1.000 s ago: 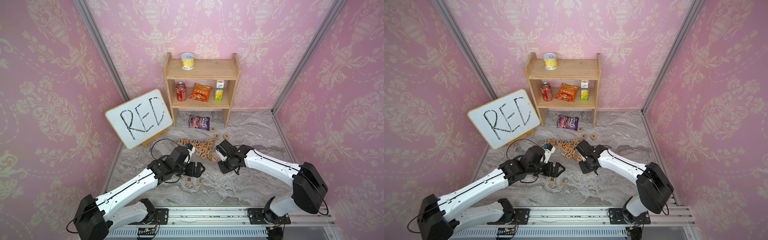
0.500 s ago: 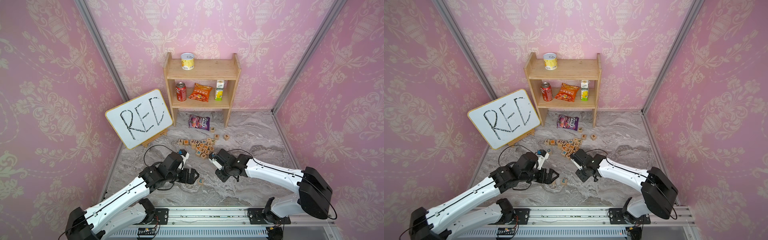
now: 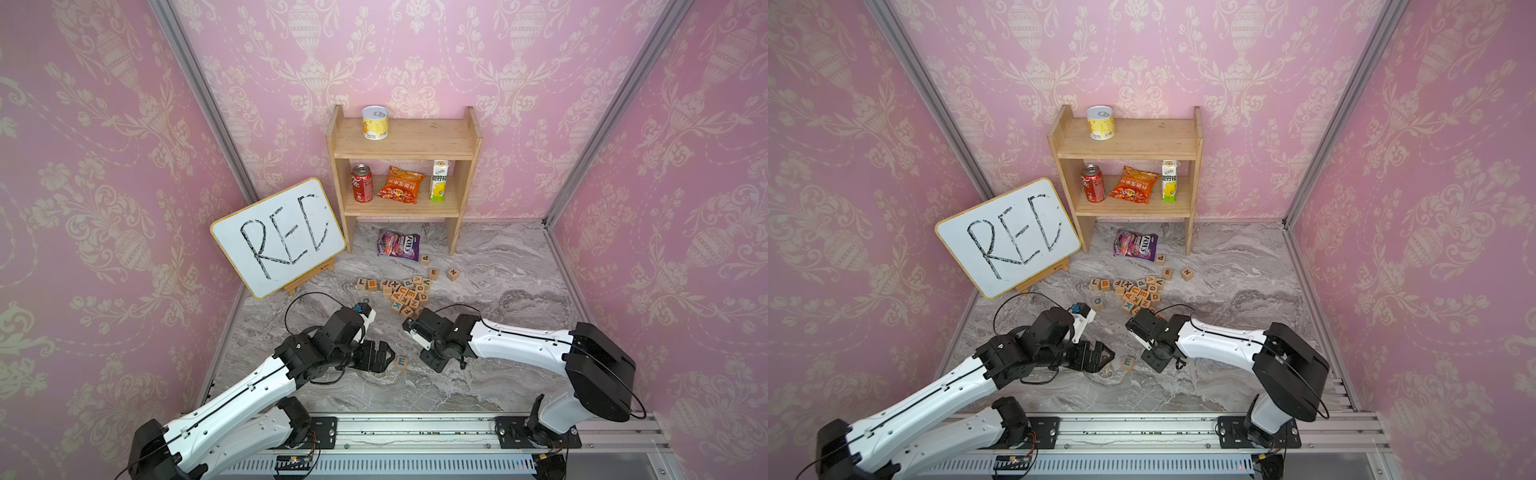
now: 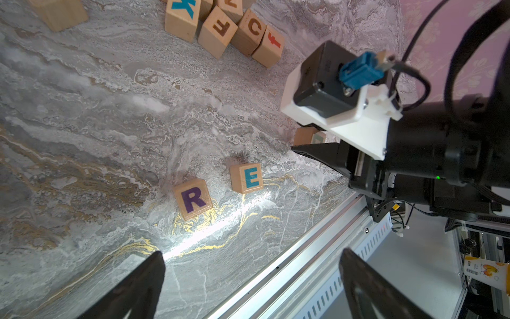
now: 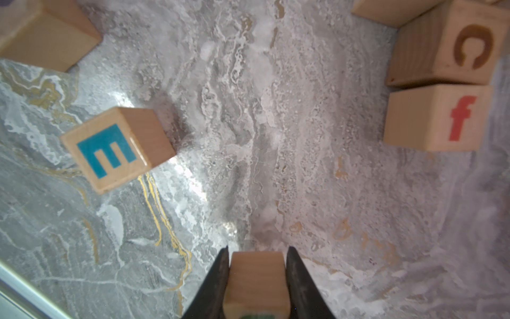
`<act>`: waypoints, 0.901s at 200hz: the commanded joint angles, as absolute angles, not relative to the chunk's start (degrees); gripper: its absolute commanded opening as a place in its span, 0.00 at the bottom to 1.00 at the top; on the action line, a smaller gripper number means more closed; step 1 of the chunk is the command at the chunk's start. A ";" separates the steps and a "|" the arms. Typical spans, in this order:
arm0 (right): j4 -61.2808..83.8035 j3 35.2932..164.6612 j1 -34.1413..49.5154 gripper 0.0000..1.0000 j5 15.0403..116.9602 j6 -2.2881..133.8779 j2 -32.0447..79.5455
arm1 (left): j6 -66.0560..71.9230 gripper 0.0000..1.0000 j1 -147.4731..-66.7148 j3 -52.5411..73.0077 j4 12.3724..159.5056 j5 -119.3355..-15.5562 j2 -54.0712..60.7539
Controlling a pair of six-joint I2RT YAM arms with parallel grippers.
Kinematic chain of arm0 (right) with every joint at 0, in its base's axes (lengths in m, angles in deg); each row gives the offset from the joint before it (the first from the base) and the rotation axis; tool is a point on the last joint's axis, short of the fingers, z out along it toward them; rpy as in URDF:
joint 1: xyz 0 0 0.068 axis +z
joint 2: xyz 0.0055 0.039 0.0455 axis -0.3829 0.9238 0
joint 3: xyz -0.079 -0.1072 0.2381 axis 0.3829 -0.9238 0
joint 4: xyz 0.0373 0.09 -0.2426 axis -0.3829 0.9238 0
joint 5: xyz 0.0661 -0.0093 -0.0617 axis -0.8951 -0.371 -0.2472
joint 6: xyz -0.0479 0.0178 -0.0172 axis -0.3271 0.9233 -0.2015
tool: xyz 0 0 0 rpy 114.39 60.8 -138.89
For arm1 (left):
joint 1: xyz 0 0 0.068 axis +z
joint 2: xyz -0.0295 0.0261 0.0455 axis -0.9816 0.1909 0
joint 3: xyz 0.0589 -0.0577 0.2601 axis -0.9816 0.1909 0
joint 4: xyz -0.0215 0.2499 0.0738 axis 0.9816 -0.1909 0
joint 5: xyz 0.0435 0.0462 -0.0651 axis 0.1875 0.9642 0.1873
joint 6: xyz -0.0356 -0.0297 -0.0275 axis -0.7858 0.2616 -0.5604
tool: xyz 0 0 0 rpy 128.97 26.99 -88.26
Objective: Assemble the uppercase word "red" with letter blocks
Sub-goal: Place the letter block at the center of the board.
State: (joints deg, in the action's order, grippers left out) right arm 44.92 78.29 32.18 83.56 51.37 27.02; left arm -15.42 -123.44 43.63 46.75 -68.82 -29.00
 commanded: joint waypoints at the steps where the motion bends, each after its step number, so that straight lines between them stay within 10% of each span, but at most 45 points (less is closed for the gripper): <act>1: 43.55 80.03 32.59 0.28 83.68 51.04 28.12 | -14.73 0.99 -123.77 43.27 45.56 -68.27 -28.50; 86: 44.77 81.05 32.52 0.65 85.52 52.93 28.59 | -12.88 0.99 -123.73 42.05 46.68 -68.01 -27.17; 114: 47.02 82.76 32.16 0.99 86.94 57.39 28.21 | -11.98 0.99 -123.68 41.85 46.69 -67.88 -26.75; 180: 52.16 84.84 32.05 1.00 89.18 71.45 29.02 | -11.05 0.99 -123.65 41.81 47.91 -68.07 -25.56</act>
